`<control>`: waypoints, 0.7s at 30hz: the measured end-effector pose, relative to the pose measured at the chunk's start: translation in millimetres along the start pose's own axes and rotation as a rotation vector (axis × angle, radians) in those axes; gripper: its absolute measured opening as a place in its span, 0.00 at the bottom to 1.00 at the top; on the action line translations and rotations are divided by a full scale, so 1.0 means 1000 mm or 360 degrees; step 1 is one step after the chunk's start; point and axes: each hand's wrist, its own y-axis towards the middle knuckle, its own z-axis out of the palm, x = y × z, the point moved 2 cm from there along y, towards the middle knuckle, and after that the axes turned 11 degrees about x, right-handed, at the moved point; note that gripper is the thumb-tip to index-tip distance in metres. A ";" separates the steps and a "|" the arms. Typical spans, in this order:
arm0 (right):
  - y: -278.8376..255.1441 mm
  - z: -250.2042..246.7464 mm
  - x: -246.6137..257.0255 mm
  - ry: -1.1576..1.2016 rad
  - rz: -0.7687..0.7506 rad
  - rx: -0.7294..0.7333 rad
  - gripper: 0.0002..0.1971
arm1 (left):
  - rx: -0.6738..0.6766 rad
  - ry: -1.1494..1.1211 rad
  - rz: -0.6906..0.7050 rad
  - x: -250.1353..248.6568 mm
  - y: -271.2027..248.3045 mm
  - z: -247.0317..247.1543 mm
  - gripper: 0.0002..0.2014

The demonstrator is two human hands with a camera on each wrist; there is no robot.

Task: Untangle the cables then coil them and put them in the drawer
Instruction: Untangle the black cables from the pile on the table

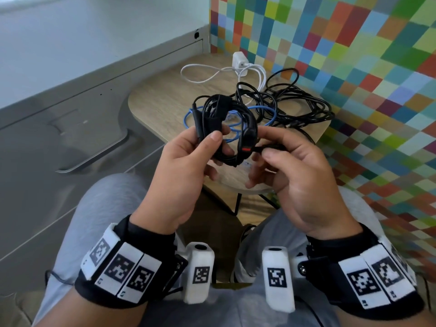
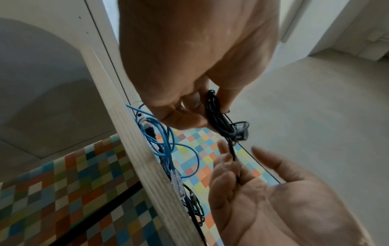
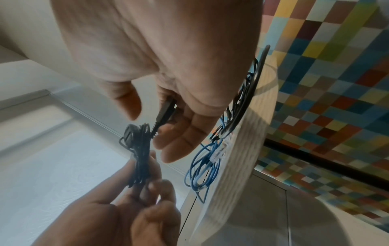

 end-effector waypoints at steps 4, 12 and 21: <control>-0.001 0.000 -0.001 -0.0305 0.0030 -0.0022 0.21 | 0.0002 0.0141 0.0001 0.005 0.001 0.001 0.07; -0.001 -0.001 -0.002 -0.0394 -0.0035 -0.0226 0.09 | 0.0206 -0.0420 -0.0047 -0.001 -0.001 0.002 0.22; -0.001 0.006 -0.004 -0.0440 0.0022 -0.0175 0.08 | 0.0147 -0.0195 0.0179 -0.002 -0.002 0.011 0.36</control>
